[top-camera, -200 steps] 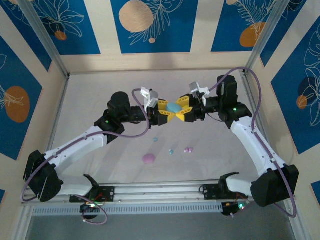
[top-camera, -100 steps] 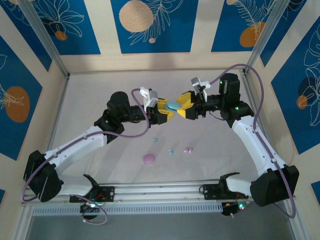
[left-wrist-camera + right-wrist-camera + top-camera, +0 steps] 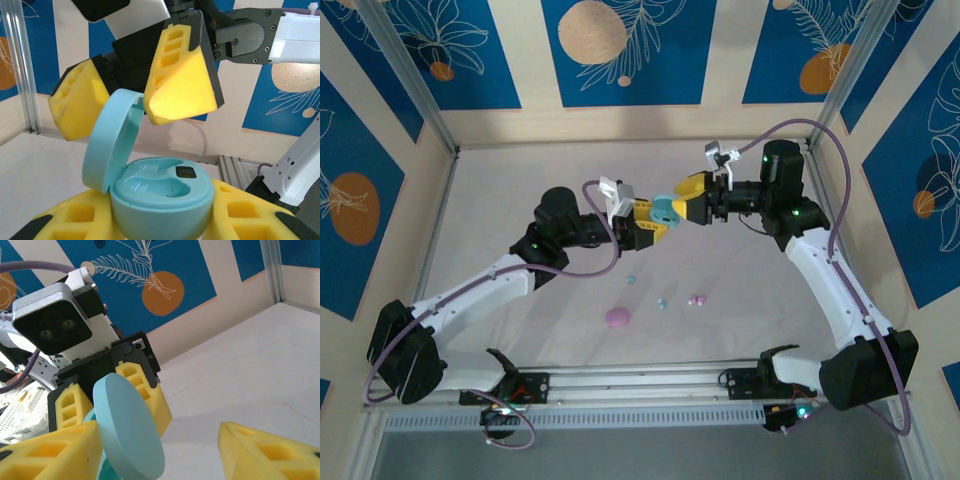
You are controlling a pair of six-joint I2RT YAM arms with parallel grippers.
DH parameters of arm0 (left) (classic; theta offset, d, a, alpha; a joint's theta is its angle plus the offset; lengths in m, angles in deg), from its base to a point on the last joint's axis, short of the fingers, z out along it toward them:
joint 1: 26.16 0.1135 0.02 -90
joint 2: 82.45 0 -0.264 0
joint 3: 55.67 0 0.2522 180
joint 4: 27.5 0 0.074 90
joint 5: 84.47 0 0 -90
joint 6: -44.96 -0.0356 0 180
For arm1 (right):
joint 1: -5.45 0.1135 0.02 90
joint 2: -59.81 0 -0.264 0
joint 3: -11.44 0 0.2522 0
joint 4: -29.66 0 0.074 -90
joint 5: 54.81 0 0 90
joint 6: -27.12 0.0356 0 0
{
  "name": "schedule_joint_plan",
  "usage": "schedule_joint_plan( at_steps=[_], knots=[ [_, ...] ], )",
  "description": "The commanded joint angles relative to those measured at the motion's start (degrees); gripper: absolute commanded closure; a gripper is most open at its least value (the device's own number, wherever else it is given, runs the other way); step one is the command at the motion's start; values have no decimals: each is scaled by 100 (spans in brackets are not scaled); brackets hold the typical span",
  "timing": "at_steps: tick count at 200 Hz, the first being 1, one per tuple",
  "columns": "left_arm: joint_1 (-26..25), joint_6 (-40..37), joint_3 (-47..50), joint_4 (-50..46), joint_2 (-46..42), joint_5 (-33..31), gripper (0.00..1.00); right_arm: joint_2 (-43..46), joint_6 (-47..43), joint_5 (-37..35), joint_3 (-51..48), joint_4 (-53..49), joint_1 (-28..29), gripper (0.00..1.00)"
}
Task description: Insert the wireless bluetooth earbuds into the charging case
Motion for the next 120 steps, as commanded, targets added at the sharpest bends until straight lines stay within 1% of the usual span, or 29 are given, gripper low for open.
schedule_joint_plan(
  at_steps=[1, 23, 39, 58, 78, 100, 120],
  knots=[
    [-36, 12, 79, 480, -164, 54, 78, -49, 257, -645, 212, -229, -53, 38],
    [-29, 20, 122, 506, -170, -1, 78, -49, 268, -529, 309, -358, -62, 37],
    [-36, 62, 167, 596, -182, -66, 78, -58, 348, -849, 410, -518, -66, 37],
    [-35, 113, 224, 712, -199, -145, 78, -58, 249, -891, 509, -700, -69, 37],
    [-32, 162, 279, 832, -209, -206, 78, -91, 336, -1249, 620, -906, -59, 37],
    [-37, 189, 320, 857, -235, -363, 78, -81, 359, -966, 769, -1054, -79, 36],
    [-41, 205, 398, 929, -267, -565, 78, -24, 576, -1121, 901, -1179, -91, 35]
  ],
)
